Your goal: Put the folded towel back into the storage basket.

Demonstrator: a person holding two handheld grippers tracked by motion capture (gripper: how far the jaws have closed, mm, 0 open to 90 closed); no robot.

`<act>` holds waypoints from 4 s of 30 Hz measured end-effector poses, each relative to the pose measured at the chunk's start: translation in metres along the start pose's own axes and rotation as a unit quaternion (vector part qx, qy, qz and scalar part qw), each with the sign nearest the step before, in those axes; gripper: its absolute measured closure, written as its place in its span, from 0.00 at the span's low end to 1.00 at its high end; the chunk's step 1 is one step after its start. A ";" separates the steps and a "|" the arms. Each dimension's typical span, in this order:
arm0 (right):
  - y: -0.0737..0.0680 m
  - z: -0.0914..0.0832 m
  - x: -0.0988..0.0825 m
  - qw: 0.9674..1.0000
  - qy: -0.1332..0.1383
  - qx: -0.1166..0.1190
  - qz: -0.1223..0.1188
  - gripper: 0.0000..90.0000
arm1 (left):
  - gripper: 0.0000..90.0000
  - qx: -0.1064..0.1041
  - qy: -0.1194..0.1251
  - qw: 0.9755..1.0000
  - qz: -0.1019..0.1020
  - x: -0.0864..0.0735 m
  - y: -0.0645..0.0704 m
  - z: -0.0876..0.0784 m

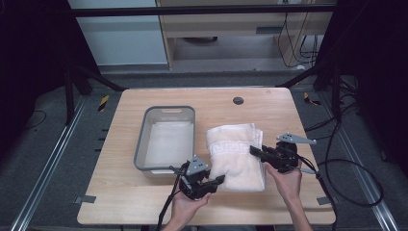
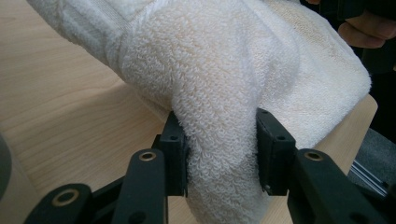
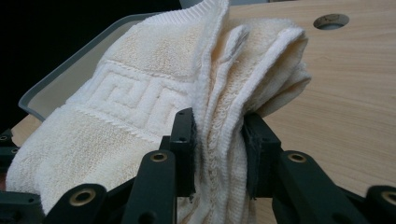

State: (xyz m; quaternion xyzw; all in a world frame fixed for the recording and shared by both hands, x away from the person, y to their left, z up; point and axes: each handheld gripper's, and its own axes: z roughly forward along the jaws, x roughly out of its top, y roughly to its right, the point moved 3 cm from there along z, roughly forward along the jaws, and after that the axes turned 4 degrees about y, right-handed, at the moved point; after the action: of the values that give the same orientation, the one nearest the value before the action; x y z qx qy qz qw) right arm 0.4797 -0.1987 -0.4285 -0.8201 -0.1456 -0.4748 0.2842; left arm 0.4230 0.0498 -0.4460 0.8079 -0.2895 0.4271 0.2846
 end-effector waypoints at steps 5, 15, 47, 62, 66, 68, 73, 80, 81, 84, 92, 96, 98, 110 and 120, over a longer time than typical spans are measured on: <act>-0.006 -0.002 0.006 1.000 0.011 0.000 -0.011 0.77 | 0.67 0.002 0.006 1.000 0.006 0.005 -0.001 -0.006; -0.015 -0.001 0.018 0.999 0.022 0.002 -0.025 0.77 | 0.67 0.002 0.013 1.000 0.008 0.014 -0.005 -0.015; -0.045 0.019 0.053 0.998 0.050 0.007 -0.045 0.77 | 0.67 0.023 0.040 0.999 0.018 0.040 -0.030 -0.048; -0.071 0.035 0.076 0.996 0.061 0.014 -0.058 0.77 | 0.67 0.035 0.056 0.998 0.013 0.051 -0.051 -0.073; -0.077 0.042 0.079 0.996 0.061 0.015 -0.062 0.77 | 0.67 0.038 0.058 0.998 0.009 0.053 -0.056 -0.077; -0.079 0.045 0.081 0.996 0.062 0.017 -0.062 0.77 | 0.67 0.041 0.057 0.998 0.007 0.054 -0.062 -0.081; -0.086 0.056 0.085 0.996 0.060 0.018 -0.064 0.77 | 0.67 0.047 0.055 0.997 0.004 0.055 -0.071 -0.088; -0.096 0.069 0.091 0.996 0.062 0.025 -0.066 0.77 | 0.67 0.054 0.057 0.997 0.002 0.057 -0.084 -0.097; -0.098 0.070 0.091 0.996 0.062 0.025 -0.066 0.77 | 0.67 0.054 0.056 0.997 0.001 0.057 -0.086 -0.099; -0.102 0.076 0.093 0.996 0.061 0.026 -0.067 0.77 | 0.67 0.057 0.056 0.997 -0.001 0.057 -0.091 -0.102; -0.111 0.092 0.094 0.996 0.059 0.034 -0.064 0.76 | 0.67 0.063 0.052 0.997 -0.007 0.057 -0.103 -0.112; -0.117 0.100 0.096 0.996 0.057 0.038 -0.065 0.76 | 0.67 0.066 0.048 0.997 -0.012 0.057 -0.112 -0.119; -0.119 0.102 0.096 0.995 0.057 0.038 -0.066 0.76 | 0.67 0.068 0.048 0.996 -0.013 0.056 -0.114 -0.121; -0.134 0.123 0.095 0.995 0.056 0.043 -0.069 0.76 | 0.67 0.082 0.041 0.996 -0.017 0.052 -0.133 -0.134; -0.143 0.142 0.093 0.995 0.052 0.052 -0.065 0.76 | 0.67 0.097 0.030 0.994 -0.031 0.046 -0.151 -0.139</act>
State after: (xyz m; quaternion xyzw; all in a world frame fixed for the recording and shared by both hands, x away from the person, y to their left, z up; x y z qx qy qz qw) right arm 0.5531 -0.0018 -0.3571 -0.7672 -0.2077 -0.5264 0.3019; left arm 0.4787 0.2386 -0.3732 0.8270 -0.2128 0.4685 0.2266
